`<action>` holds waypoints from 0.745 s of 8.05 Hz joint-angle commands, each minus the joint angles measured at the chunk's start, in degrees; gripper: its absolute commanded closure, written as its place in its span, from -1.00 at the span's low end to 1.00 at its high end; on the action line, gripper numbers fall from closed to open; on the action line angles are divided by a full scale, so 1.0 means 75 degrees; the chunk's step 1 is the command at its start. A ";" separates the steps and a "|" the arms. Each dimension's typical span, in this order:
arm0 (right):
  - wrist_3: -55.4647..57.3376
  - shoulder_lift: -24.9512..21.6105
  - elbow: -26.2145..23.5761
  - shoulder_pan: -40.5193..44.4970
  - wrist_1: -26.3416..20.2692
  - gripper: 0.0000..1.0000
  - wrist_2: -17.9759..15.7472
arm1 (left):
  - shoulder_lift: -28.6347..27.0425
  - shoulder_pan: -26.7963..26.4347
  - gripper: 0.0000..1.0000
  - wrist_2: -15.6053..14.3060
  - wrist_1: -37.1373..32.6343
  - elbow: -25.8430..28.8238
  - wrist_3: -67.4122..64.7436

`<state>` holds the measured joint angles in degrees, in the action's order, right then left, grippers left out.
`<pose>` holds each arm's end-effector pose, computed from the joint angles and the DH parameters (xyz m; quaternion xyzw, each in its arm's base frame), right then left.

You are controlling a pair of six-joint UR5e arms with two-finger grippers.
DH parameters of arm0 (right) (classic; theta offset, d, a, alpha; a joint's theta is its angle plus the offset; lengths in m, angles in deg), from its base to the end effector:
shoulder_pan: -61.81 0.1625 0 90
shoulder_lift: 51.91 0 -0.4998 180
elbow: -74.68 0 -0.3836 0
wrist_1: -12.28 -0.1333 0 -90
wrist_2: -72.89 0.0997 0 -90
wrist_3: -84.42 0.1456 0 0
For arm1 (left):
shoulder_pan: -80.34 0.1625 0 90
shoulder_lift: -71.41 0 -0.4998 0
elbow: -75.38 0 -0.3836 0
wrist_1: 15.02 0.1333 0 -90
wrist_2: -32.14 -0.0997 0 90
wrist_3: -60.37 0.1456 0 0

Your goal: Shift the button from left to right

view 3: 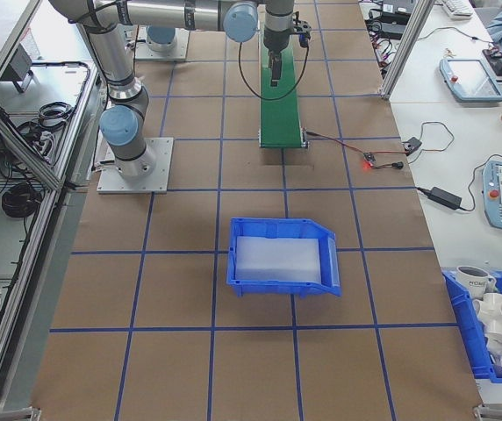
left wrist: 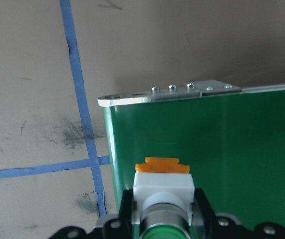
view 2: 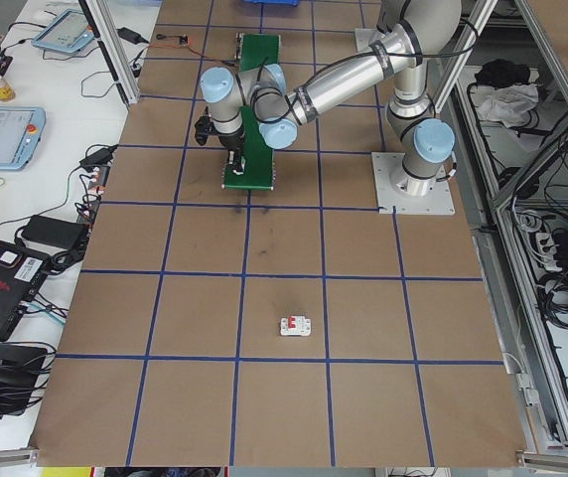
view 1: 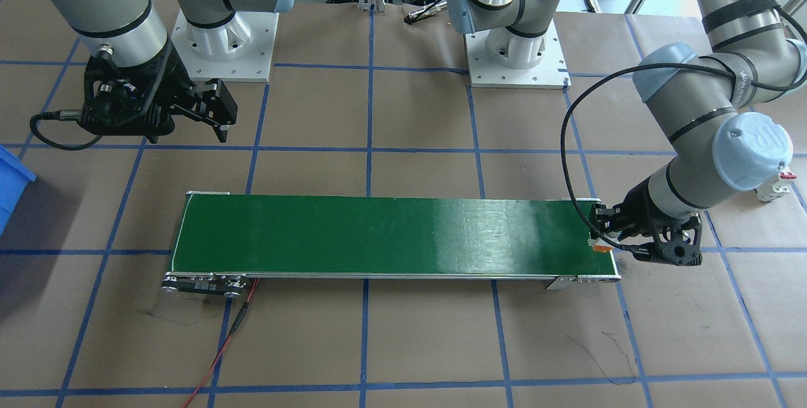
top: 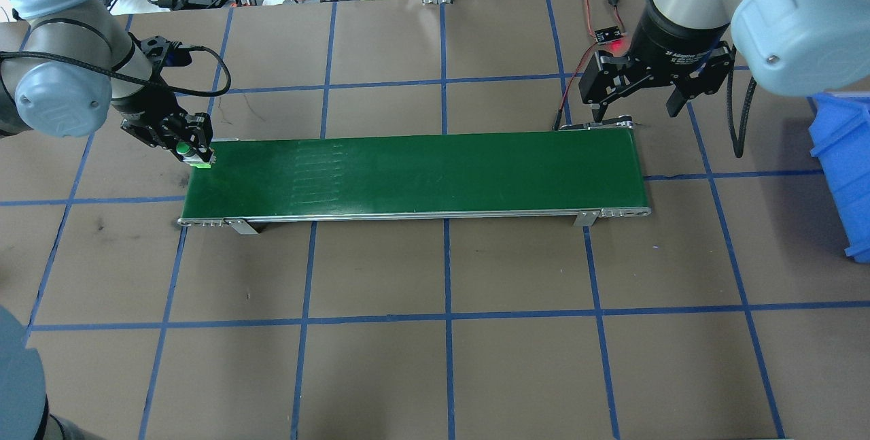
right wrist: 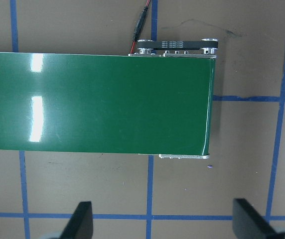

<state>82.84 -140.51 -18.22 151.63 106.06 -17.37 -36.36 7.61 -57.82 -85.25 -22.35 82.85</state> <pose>0.1311 -0.4935 0.4869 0.0122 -0.9999 -0.0046 0.0022 0.0458 -0.5967 0.3185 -0.0454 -0.9977 -0.0469 0.0173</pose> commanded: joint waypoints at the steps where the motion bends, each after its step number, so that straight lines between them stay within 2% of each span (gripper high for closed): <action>1: -0.0012 -0.0011 0.0000 0.0000 0.0000 -1.00 0.0035 | -0.0009 -0.0006 1.00 -0.0239 0.0129 -0.0282 -0.0148; 2: -0.0012 0.0001 0.0000 0.0000 0.0000 -1.00 0.0035 | -0.0032 -0.0006 1.00 -0.0239 0.0118 -0.0294 -0.0405; 3: -0.0012 0.0001 0.0000 0.0000 0.0000 -1.00 0.0035 | -0.0032 -0.0006 0.70 -0.0239 0.0130 -0.0317 -0.0523; 4: 0.0000 0.0001 0.0000 0.0000 0.0000 -1.00 0.0035 | -0.0032 -0.0006 0.11 -0.0193 0.0130 -0.0329 -0.0536; 5: 0.0000 0.0001 0.0000 0.0000 0.0000 -1.00 0.0035 | -0.0032 -0.0006 -0.22 -0.0181 0.0072 -0.0306 -0.0757; 6: 0.0000 0.0001 0.0000 0.0000 0.0000 -1.00 0.0035 | 0.0002 -0.0134 -0.96 -0.0157 0.0025 -0.0306 -0.1142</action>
<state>82.82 -140.51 -18.22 151.63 106.06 -17.11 -36.59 7.51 -59.29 -84.50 -24.68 78.14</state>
